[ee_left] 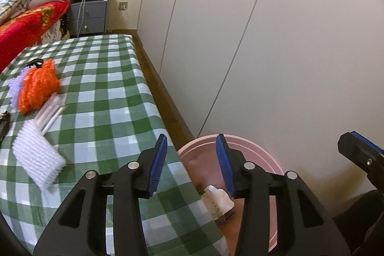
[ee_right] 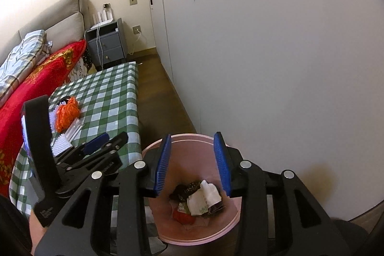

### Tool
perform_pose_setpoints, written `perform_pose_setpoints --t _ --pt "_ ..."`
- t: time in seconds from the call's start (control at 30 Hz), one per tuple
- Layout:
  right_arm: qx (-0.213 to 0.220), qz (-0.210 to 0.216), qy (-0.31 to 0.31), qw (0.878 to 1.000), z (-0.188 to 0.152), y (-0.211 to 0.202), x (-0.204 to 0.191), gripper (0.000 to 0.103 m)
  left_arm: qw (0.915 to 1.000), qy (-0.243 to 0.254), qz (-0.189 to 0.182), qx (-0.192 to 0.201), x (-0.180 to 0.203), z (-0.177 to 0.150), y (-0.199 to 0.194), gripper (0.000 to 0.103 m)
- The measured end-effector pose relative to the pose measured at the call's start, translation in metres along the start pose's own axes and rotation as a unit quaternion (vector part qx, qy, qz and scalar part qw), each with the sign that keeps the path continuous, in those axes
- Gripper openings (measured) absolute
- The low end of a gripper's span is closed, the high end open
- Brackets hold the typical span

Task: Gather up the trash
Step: 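Open both tools to drop the floral cloth and white bag into the bucket, then move both tools back to the table toward the red packet and foam net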

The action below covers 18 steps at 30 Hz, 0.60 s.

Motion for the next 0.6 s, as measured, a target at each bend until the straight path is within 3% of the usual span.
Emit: perform_pose_setpoints --t 0.17,0.6 --pt "0.016 0.003 -0.006 1.0 0.001 -0.008 -0.006 0.038 0.9999 -0.002 0.011 0.012 -0.013 0.002 -0.014 0.042" --pt "0.04 0.058 -0.025 0.997 0.004 -0.002 -0.049 0.038 0.9955 -0.038 0.071 0.05 -0.079 0.008 -0.054 0.042"
Point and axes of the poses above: each gripper's, at about its wrist camera, not at the fingertips, and y roughly the way its jaws point, x to its right, z to its top, the point moved 8 cm from there along y, roughly the way its jaws point, and after that the axes turned 7 degrees about z, right-handed, at the moved point
